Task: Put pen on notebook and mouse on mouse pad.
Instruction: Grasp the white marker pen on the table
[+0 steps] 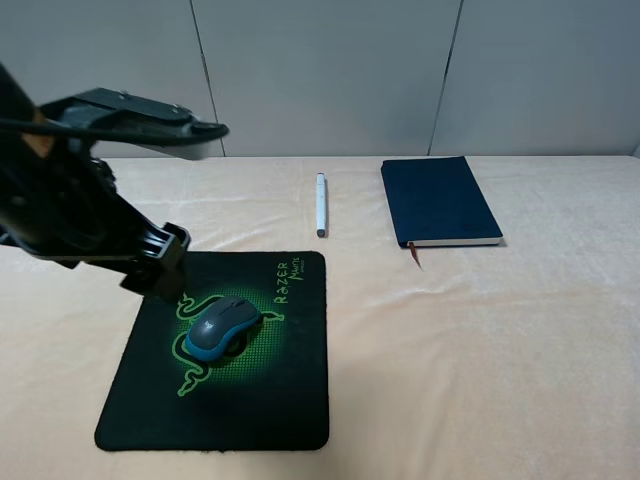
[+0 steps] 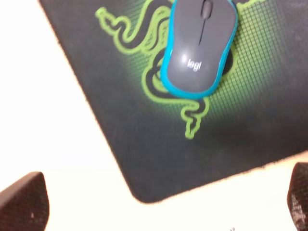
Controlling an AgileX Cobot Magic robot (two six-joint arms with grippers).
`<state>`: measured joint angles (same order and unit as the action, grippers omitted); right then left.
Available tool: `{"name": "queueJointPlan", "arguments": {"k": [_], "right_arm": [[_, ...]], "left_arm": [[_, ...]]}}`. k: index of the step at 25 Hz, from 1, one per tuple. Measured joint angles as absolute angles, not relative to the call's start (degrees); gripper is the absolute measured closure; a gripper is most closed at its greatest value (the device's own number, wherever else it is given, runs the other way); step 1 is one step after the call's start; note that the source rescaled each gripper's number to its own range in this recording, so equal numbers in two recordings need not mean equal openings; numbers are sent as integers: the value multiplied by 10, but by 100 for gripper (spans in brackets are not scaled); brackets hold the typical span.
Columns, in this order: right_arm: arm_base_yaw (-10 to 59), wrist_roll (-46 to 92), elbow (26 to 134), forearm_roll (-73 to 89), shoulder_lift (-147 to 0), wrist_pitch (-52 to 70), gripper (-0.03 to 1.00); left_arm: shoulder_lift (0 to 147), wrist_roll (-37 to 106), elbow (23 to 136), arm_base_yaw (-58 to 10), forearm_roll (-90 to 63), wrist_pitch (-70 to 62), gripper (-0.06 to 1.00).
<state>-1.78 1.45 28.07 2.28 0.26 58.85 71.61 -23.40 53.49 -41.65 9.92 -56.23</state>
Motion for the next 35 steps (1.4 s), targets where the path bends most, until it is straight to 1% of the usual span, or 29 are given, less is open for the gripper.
{"name": "queueJointPlan", "arguments": {"k": [8,14,19,24,27,32,35], "right_arm": [[-18,15,281,23,3,589,-3],[-18,15,281,23,3,589,-3],[-18,15,281,23,3,589,-3],[-18,15,281,23,3,589,-3],[-18,15,281,23,3,589,-3],[-18,15,281,23,3,589,-3],[-18,15,281,23,3,589,-3]], "left_arm": [[550,-245,522,-417,96,-662,-5],[432,-238,499,-417,87,-664,-5],[330,-190,482,-417,84,-665,-5],[258,-157,451,-416,84,-665,-5],[230,-156,436,-388,82,-665,-5],[191,-125,419,-292,74,-665,-5],[159,-77,402,-230,53,-663,-5]]}}
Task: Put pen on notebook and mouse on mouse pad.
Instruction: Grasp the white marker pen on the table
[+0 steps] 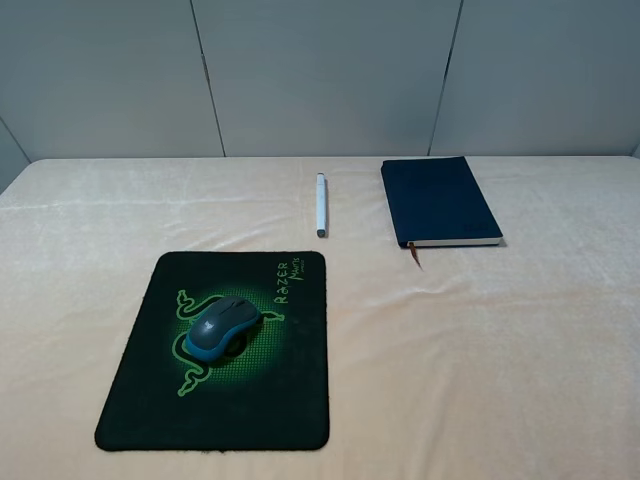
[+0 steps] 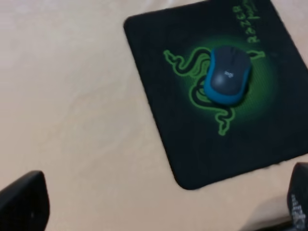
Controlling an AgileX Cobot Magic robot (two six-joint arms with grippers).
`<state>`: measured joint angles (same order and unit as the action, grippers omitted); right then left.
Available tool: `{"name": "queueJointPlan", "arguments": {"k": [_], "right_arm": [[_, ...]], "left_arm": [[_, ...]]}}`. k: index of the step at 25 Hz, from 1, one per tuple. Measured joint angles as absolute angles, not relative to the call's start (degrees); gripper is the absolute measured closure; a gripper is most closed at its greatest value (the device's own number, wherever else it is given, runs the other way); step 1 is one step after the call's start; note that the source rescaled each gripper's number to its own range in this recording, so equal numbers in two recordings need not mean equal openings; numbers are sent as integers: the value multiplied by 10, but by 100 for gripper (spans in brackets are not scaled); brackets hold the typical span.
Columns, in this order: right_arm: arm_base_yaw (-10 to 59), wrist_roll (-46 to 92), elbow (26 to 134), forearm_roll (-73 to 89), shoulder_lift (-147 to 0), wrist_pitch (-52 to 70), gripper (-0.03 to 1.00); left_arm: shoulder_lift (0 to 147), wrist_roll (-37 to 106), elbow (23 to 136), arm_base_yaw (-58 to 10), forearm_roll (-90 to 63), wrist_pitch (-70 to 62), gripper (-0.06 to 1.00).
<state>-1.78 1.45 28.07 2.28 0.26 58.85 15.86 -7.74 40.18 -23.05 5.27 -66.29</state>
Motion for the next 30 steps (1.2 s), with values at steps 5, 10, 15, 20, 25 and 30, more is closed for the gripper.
{"name": "queueJointPlan", "arguments": {"k": [5,10,15,20,25,30], "right_arm": [[-18,15,281,23,3,589,-3],[-18,15,281,23,3,589,-3],[-18,15,281,23,3,589,-3],[-18,15,281,23,3,589,-3],[-18,15,281,23,3,589,-3],[-18,15,281,23,3,589,-3]], "left_arm": [[92,27,361,-133,-3,-641,-5],[30,101,311,-66,-53,-610,-5],[-3,122,282,-41,-69,-611,-5],[-3,125,282,-39,-75,-611,-5],[-3,125,282,-39,-76,-611,-5],[-3,126,282,-39,-76,-611,-5]]}}
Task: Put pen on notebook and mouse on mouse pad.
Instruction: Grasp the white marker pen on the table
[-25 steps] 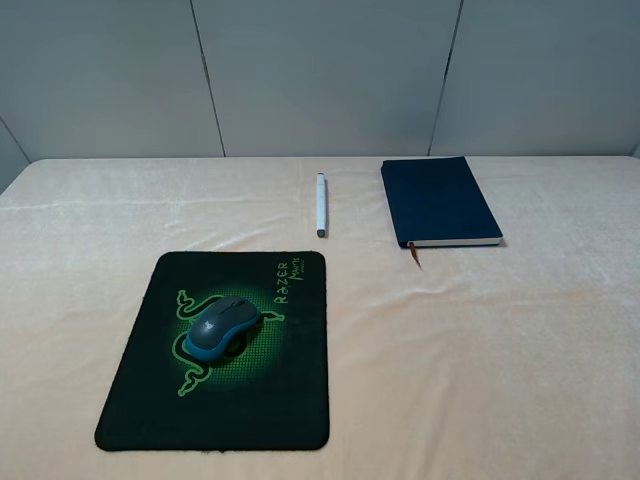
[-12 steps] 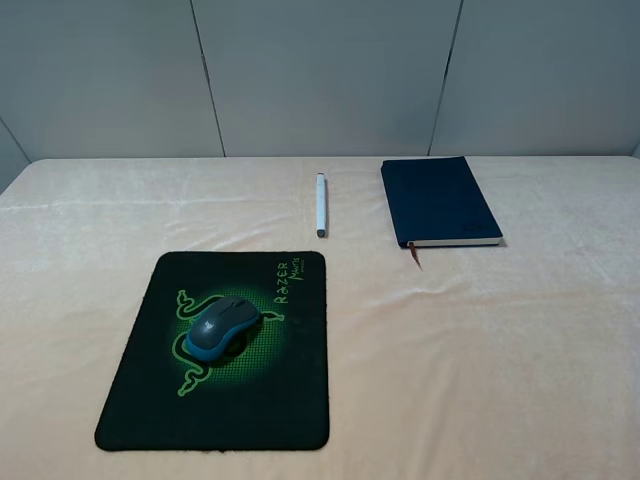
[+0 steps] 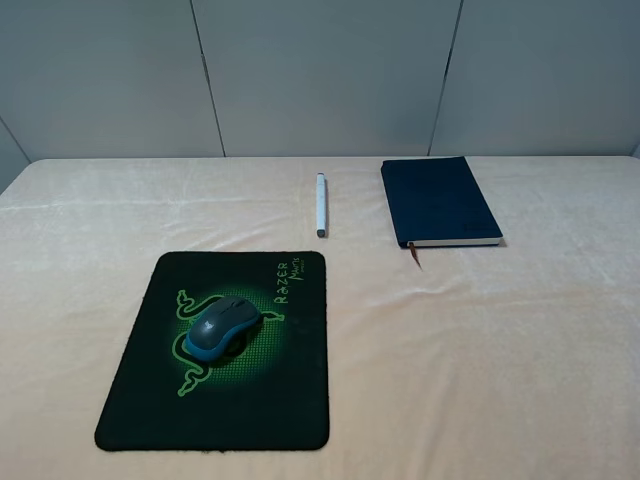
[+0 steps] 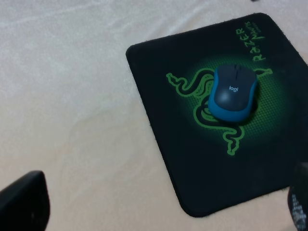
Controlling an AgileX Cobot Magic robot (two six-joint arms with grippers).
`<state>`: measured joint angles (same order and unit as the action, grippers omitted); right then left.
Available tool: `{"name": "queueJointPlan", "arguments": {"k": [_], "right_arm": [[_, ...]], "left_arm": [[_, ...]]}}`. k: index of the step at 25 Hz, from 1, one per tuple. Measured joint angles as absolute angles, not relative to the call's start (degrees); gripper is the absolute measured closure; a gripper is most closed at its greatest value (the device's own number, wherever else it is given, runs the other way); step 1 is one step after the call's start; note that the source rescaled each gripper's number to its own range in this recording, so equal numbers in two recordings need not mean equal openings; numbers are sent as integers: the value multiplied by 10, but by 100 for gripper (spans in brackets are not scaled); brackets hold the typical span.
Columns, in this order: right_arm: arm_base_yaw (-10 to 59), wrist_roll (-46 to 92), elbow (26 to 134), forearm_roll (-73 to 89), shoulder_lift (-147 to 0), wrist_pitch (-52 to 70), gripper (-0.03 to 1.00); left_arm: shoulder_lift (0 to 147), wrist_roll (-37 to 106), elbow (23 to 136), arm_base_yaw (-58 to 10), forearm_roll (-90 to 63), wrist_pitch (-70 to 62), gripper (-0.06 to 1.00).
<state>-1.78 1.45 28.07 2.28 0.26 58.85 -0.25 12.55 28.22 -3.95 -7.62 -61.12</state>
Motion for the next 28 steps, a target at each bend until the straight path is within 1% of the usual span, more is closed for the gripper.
{"name": "queueJointPlan", "arguments": {"k": [21,28], "right_arm": [[-18,15,281,23,3,589,-3],[-18,15,281,48,3,589,-3]], "left_arm": [[-3,126,282,-39,-76,-611,-5],[-3,126,282,-39,-76,-611,-5]]}}
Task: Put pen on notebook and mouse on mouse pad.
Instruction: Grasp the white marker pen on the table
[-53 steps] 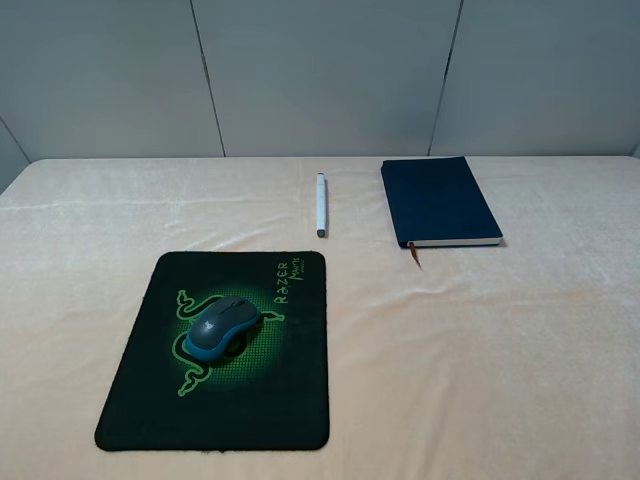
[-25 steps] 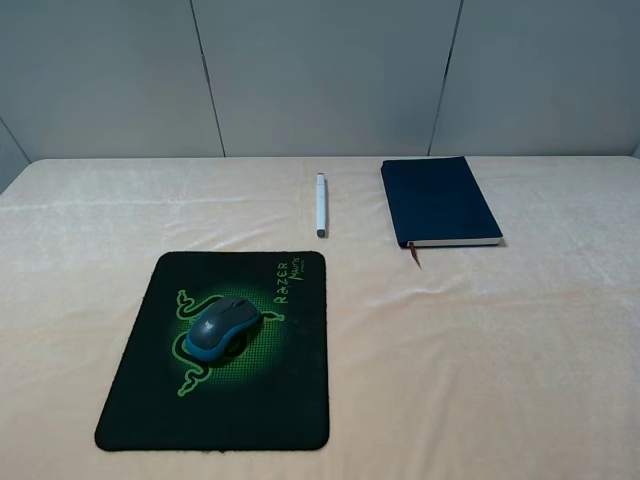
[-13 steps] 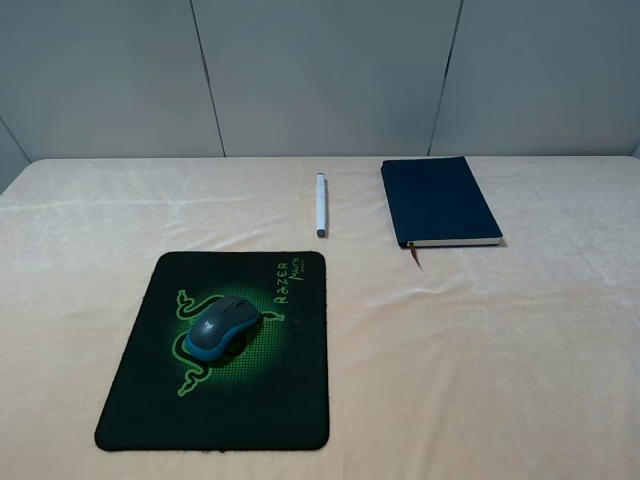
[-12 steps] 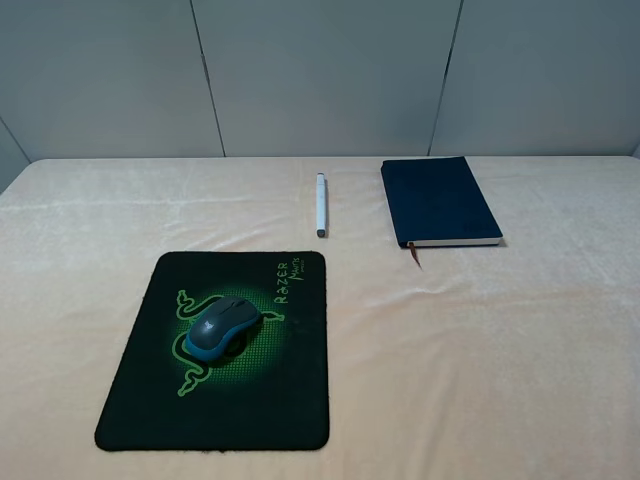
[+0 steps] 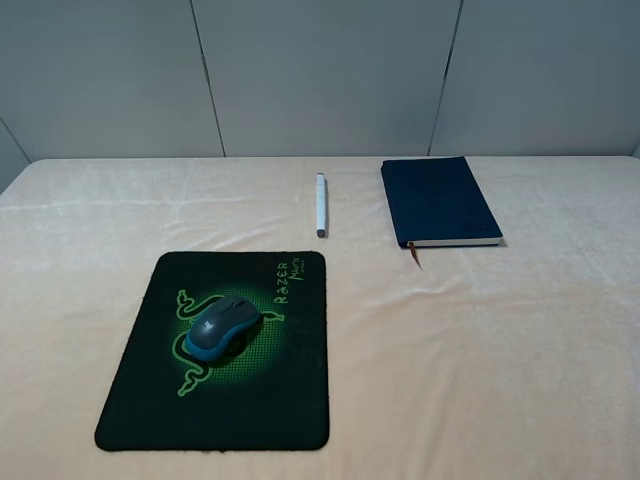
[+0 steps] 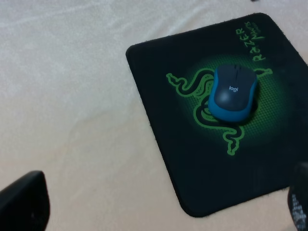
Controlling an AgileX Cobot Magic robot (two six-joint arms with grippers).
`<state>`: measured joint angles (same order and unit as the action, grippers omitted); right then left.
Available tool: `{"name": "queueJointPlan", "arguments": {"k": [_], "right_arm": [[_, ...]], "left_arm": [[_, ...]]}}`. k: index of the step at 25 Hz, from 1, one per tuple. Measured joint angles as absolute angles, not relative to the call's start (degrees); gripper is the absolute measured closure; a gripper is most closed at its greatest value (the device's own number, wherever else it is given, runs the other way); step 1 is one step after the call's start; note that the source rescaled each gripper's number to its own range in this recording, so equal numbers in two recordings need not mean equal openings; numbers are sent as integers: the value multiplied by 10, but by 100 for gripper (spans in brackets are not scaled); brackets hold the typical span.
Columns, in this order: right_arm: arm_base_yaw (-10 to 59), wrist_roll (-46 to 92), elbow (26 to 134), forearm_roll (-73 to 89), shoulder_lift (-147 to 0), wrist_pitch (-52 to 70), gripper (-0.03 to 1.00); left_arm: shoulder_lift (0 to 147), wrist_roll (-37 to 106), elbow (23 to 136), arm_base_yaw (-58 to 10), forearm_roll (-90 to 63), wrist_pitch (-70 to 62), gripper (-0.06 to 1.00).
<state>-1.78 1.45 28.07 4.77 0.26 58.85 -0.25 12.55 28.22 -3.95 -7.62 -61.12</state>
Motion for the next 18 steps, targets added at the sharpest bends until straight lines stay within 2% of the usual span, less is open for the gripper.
{"name": "queueJointPlan", "arguments": {"k": [13,18], "right_arm": [[-18,15,282,57,3,589,-3],[-18,18,330,57,-36,589,-3]], "left_arm": [[-3,126,282,-39,-76,-611,-5],[-3,126,282,-39,-76,-611,-5]]}}
